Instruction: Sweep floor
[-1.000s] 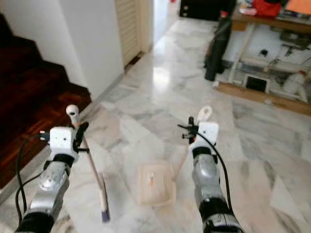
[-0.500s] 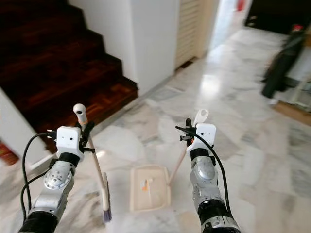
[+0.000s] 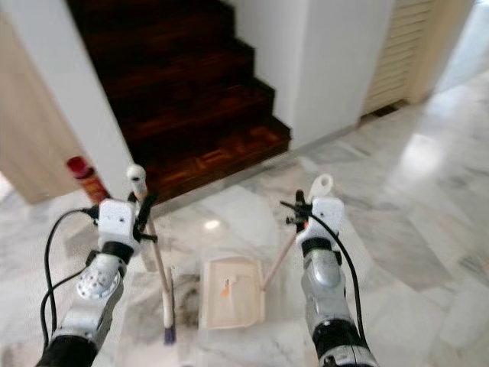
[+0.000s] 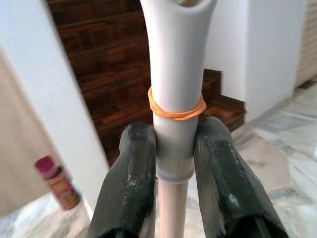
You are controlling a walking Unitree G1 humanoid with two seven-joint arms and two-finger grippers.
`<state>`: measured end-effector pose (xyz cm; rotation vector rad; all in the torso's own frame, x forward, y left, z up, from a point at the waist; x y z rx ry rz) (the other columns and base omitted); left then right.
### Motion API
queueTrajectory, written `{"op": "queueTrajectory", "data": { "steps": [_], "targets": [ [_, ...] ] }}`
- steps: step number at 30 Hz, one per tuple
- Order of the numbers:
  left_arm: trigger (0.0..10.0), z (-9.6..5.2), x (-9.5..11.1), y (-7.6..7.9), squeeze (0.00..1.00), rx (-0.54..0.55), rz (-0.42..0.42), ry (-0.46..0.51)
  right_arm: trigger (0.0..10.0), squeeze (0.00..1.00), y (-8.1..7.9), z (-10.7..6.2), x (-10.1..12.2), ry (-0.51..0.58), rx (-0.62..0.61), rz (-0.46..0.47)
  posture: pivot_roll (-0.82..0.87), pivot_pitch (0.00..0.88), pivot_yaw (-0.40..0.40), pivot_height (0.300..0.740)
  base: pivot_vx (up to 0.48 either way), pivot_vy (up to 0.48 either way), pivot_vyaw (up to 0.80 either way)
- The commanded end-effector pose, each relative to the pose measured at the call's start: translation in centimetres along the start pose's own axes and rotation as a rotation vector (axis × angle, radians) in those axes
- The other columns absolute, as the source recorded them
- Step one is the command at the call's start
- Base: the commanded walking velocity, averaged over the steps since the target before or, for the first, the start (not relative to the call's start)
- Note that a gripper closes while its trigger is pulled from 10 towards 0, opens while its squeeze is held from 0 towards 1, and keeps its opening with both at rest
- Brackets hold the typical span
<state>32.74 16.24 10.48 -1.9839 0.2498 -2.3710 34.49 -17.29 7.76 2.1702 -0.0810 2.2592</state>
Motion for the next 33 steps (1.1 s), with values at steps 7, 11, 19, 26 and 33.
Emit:
{"op": "queueTrajectory", "data": {
  "steps": [7,11,19,26,33],
  "targets": [
    [10.0,0.08,0.60,-0.38,0.00,-0.001,0.011,0.026,10.0,0.00,-1.17,0.47,1.06,0.043,0.024,0.021,0.02,0.000,0.010,0.740,0.000,0.000,0.60],
    [10.0,0.05,0.49,-0.31,0.00,-0.005,0.009,0.019,10.0,0.00,-1.24,0.41,0.99,0.040,0.019,0.037,0.02,0.000,0.013,0.740,0.000,0.000,0.00],
    [10.0,-0.13,0.22,-0.34,0.00,0.000,-0.011,0.003,10.0,0.00,-1.03,0.33,0.79,0.029,0.014,0.037,0.03,0.000,0.015,0.740,0.000,0.062,0.00],
    [10.0,-0.07,0.34,-0.41,0.00,0.003,-0.011,0.004,10.0,0.00,-1.31,0.30,0.88,0.035,0.029,0.019,0.03,0.000,0.013,0.740,0.000,0.258,0.33],
    [10.0,-0.14,0.33,-0.56,0.00,0.017,-0.012,-0.001,10.0,0.00,-0.81,0.29,0.77,0.023,0.012,0.034,0.03,0.000,0.009,0.740,0.000,0.257,0.31]
  ]
}}
Point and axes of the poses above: a point about 5 cm out from each wrist's last joint towards the gripper, its own z axis pointing out of the wrist towards the gripper, its own x axis along the axis of the wrist's last joint, y = z × x, the point moved 2 cm from there along z, pointing out of the wrist towards the gripper, and after that the axes turned 2 degrees about -z, right-handed, at the moved point
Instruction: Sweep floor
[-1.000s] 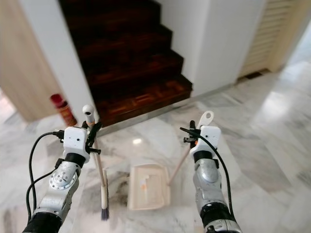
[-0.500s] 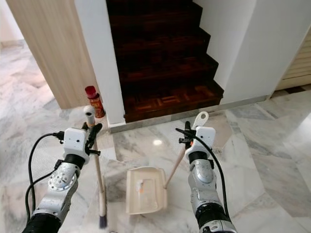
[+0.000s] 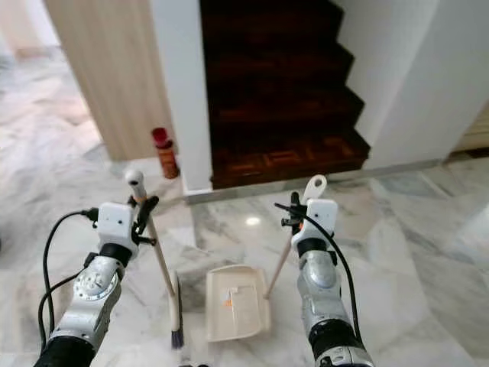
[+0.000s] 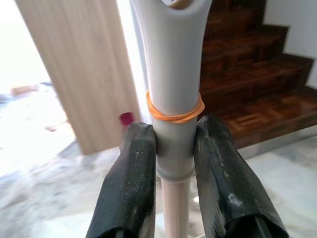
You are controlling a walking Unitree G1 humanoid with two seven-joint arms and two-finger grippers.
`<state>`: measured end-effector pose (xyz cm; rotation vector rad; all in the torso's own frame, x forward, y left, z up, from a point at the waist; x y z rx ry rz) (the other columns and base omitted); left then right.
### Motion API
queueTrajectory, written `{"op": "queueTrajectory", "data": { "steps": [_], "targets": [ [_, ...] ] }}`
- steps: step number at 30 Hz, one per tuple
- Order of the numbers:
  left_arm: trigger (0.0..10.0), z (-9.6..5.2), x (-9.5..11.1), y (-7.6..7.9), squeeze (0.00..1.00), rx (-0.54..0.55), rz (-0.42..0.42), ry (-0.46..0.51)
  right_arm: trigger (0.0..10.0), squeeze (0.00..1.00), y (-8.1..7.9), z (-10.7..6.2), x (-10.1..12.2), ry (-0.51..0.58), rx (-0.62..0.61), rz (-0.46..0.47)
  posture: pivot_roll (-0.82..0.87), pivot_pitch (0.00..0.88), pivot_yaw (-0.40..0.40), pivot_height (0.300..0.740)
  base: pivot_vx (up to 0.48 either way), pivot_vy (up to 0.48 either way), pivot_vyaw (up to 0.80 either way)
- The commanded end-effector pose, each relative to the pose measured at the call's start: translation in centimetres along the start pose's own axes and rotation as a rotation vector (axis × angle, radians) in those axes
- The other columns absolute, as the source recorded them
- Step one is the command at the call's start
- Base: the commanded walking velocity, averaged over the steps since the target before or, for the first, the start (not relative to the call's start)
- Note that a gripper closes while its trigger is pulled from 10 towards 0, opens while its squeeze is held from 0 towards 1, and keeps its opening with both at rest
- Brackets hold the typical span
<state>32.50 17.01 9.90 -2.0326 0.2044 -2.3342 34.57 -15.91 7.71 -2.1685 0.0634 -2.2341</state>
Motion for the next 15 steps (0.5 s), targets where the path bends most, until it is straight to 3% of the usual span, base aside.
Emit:
{"op": "queueTrajectory", "data": {
  "steps": [1,6,10,15],
  "targets": [
    [10.0,0.22,0.98,0.14,0.00,-0.002,0.008,0.039,10.0,0.00,0.61,0.25,0.89,0.035,-0.021,0.016,0.03,0.000,0.007,0.740,0.000,0.259,0.00],
    [10.0,0.33,1.13,0.02,0.00,0.010,0.007,0.040,10.0,0.00,1.20,0.40,1.26,0.043,-0.028,-0.017,0.04,0.000,-0.001,0.740,0.000,0.256,0.00],
    [10.0,0.49,1.32,0.02,0.00,0.012,0.009,0.044,10.0,0.00,1.34,0.61,1.52,0.046,-0.029,-0.015,0.04,0.000,-0.003,0.740,0.000,0.257,0.62],
    [10.0,0.56,1.50,0.11,0.00,0.015,0.010,0.049,10.0,0.00,1.48,0.62,1.53,0.044,-0.038,0.001,0.04,0.000,-0.005,0.740,0.000,0.258,0.00]
  ]
}}
Point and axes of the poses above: a point about 5 cm out from each wrist's last joint towards the gripper, its own z axis pointing out of the wrist towards the gripper, its own x axis along the axis of the wrist's last joint, y = z × x, the point moved 2 cm from there along z, pointing out of the wrist towards the gripper, and after that the axes turned 2 degrees about -z, right-handed, at the moved point
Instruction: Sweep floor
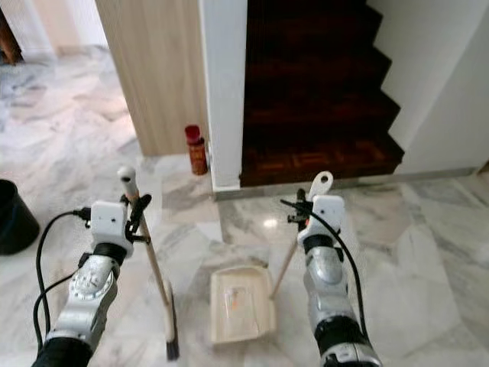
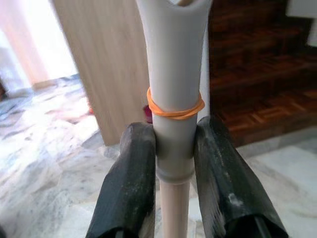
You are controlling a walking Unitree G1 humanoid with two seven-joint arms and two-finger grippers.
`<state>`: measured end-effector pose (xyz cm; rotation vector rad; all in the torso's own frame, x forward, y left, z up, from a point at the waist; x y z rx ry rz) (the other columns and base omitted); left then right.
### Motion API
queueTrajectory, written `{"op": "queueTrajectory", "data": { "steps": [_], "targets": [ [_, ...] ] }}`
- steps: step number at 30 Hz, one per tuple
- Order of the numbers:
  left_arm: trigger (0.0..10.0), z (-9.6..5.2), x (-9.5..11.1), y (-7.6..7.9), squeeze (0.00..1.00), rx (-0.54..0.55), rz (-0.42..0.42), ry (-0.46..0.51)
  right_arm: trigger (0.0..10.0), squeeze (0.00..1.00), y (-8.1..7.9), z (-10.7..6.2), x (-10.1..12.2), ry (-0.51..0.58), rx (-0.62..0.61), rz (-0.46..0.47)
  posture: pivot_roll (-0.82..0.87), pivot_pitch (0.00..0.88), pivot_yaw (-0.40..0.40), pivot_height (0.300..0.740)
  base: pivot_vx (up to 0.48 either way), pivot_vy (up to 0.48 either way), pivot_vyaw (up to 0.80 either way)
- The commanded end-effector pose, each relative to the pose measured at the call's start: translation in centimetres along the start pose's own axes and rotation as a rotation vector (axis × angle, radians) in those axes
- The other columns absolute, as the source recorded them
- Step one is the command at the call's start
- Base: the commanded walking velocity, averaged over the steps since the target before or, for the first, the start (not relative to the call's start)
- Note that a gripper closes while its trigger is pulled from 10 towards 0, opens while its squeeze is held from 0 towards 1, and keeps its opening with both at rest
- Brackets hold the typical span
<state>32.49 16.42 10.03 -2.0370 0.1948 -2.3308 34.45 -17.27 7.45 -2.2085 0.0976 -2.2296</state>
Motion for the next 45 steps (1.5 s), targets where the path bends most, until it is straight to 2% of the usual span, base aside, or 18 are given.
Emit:
{"op": "queueTrajectory", "data": {
  "steps": [1,21,27,29,45],
  "targets": [
    [10.0,0.51,1.36,-0.44,0.00,0.010,0.014,0.054,10.0,0.00,0.08,0.71,1.72,0.062,-0.004,0.006,0.04,0.000,-0.005,0.740,0.000,0.259,0.00],
    [10.0,0.45,1.59,-0.64,0.00,0.026,0.010,0.058,10.0,0.00,-0.24,0.68,1.62,0.054,0.001,0.002,0.05,0.000,-0.006,0.740,0.000,0.256,0.00],
    [10.0,0.47,1.62,-0.61,0.00,0.026,0.009,0.058,10.0,0.00,-0.36,0.72,1.72,0.056,0.008,0.008,0.05,0.000,-0.007,0.740,0.000,0.268,0.67],
    [10.0,0.46,1.62,-0.61,0.00,0.025,0.010,0.057,10.0,0.00,-0.32,0.72,1.58,0.046,0.000,0.029,0.05,0.000,-0.006,0.740,0.000,0.319,0.00],
    [10.0,0.33,1.66,-0.47,0.00,0.027,0.007,0.056,10.0,0.00,-0.40,0.68,1.70,0.050,0.021,0.023,0.05,0.000,-0.012,0.740,0.000,0.317,0.00]
  ]
}}
Point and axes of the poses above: a point about 5 cm out from each wrist's last joint towards the gripper, its own z axis pointing out of the wrist towards the gripper, its own x axis along the axis of the wrist's last joint, y = z × x, the point moved 2 cm from there along z, pointing out of the wrist towards the gripper, and after that the axes turned 2 degrees about -z, right-handed, at the moved point
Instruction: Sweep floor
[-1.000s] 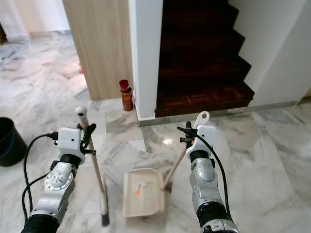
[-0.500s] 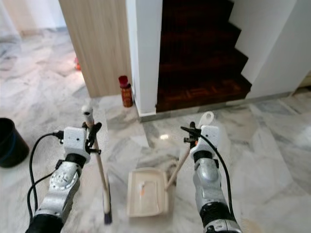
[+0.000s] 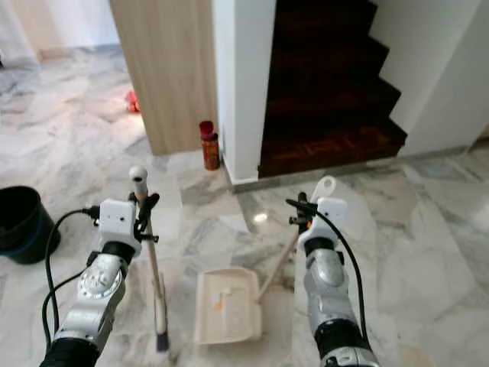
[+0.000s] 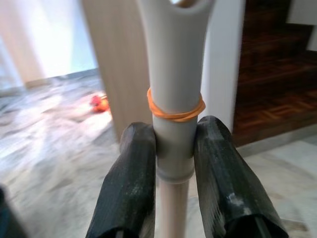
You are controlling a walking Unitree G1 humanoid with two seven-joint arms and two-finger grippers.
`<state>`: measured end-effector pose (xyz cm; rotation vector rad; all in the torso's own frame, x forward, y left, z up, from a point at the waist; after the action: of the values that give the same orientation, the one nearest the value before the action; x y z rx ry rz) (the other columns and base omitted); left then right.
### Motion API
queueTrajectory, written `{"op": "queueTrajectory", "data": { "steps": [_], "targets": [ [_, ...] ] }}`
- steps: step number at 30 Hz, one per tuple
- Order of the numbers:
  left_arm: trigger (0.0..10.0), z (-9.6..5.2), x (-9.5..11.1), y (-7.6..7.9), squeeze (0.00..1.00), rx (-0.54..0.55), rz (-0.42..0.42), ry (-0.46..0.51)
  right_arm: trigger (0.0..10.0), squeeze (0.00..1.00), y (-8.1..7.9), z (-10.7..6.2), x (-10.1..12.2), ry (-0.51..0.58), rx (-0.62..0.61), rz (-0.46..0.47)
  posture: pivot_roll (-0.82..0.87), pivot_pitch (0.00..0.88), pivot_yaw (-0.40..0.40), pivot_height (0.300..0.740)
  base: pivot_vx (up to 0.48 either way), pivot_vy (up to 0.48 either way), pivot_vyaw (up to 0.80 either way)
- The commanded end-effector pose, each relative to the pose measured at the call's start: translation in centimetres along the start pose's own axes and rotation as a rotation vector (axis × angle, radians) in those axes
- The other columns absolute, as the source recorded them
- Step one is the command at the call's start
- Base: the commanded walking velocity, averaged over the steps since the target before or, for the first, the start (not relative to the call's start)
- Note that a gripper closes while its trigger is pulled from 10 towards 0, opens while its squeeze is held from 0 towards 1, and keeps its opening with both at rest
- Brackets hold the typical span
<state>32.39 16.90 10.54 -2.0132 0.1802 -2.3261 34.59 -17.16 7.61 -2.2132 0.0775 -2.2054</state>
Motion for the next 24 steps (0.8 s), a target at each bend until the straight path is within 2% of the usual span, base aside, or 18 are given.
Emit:
{"op": "queueTrajectory", "data": {
  "steps": [1,22,24],
  "targets": [
    [10.0,0.40,1.19,0.07,0.00,0.007,-0.003,0.047,10.0,0.00,-0.25,0.52,1.57,0.064,0.003,0.022,0.05,0.000,-0.013,0.740,0.000,0.315,0.00],
    [10.0,0.40,1.17,0.14,0.00,0.006,-0.001,0.048,10.0,0.00,-0.57,0.55,1.72,0.067,0.028,0.000,0.05,0.000,-0.013,0.740,0.000,0.316,0.00],
    [10.0,0.43,1.18,0.13,0.00,0.004,0.000,0.048,10.0,0.00,-0.68,0.59,1.85,0.074,0.033,-0.002,0.05,0.000,-0.013,0.740,0.000,0.315,0.75]
  ]
}}
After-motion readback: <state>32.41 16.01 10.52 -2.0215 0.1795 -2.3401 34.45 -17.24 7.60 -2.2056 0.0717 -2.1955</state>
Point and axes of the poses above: a point about 5 cm out from each wrist's last joint towards the gripper, its own z axis pointing out of the wrist towards the gripper, its own x axis along the axis of the wrist's last joint, y = z × x, the point moved 2 cm from there along z, pointing out of the wrist towards the gripper, and after that the axes turned 2 degrees about -z, right-handed, at the moved point
